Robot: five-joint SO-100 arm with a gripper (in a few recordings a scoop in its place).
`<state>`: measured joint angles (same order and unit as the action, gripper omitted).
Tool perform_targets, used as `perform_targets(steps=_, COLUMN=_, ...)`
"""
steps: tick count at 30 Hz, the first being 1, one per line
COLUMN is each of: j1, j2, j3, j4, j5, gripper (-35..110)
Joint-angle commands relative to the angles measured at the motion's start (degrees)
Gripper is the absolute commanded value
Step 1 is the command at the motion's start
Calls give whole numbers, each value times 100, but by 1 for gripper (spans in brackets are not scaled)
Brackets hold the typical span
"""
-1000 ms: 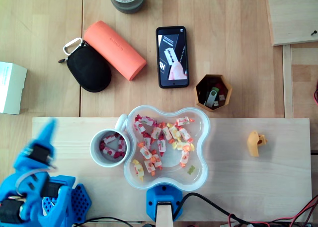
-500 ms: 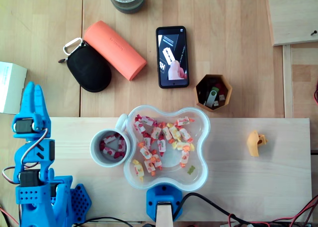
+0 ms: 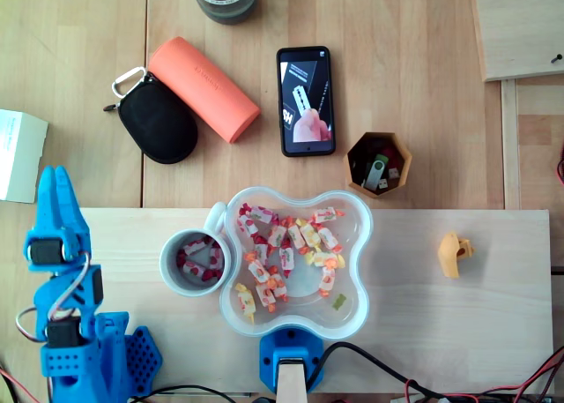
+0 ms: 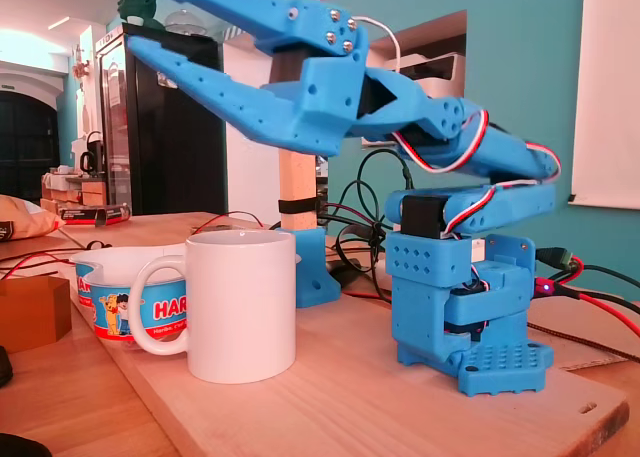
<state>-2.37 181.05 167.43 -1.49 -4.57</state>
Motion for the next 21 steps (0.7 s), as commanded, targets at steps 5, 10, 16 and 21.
perform_targets(steps=5, j1=-18, j2=923, j3=861, j4=-264, j5=132, gripper=13)
perform_targets(steps=10, j1=-9, j2=914, j3=984, j4=-237, j5=132, gripper=13)
perform_targets(steps=16, j1=-26, j2=896, j3=1274, j4=-193, j5=132, gripper=13)
perform_targets(steps=21, j1=-9, j2=914, j3=1274, j4=-193, j5=132, gripper=13)
